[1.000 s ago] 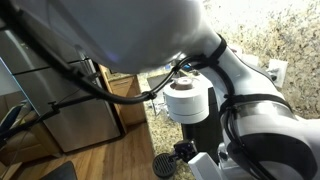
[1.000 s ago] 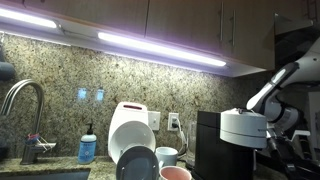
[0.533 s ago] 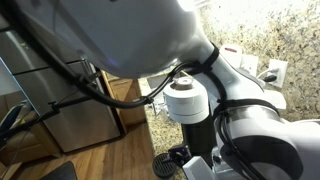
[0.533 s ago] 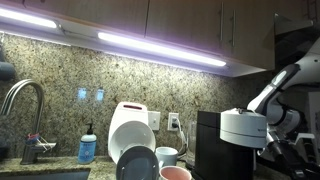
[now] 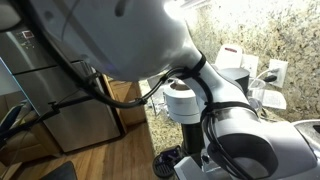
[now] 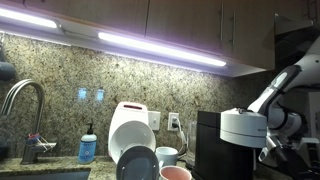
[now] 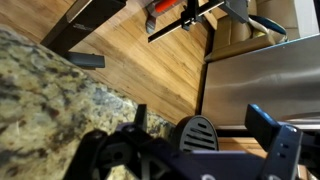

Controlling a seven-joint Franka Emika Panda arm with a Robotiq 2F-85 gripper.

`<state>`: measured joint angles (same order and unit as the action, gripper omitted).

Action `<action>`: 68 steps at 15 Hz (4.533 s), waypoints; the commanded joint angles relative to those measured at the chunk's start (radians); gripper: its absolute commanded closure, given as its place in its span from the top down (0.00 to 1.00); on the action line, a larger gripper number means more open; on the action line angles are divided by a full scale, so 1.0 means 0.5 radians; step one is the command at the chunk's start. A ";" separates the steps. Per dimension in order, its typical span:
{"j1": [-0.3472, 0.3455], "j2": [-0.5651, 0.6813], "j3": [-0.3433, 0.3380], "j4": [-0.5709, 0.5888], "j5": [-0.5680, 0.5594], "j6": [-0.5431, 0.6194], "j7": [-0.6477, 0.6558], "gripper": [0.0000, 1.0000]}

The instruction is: Place the cup holder on the coffee machine

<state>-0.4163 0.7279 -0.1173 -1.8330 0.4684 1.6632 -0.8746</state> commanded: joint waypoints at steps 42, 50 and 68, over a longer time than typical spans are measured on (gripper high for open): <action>-0.118 0.060 0.020 -0.123 0.445 0.131 -0.182 1.00; -0.056 -0.158 0.001 -0.377 0.428 0.332 -0.283 1.00; 0.005 -0.099 0.064 -0.358 0.482 0.401 -0.280 1.00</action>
<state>-0.4199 0.6877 -0.0886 -1.9952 0.6914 1.8364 -0.9993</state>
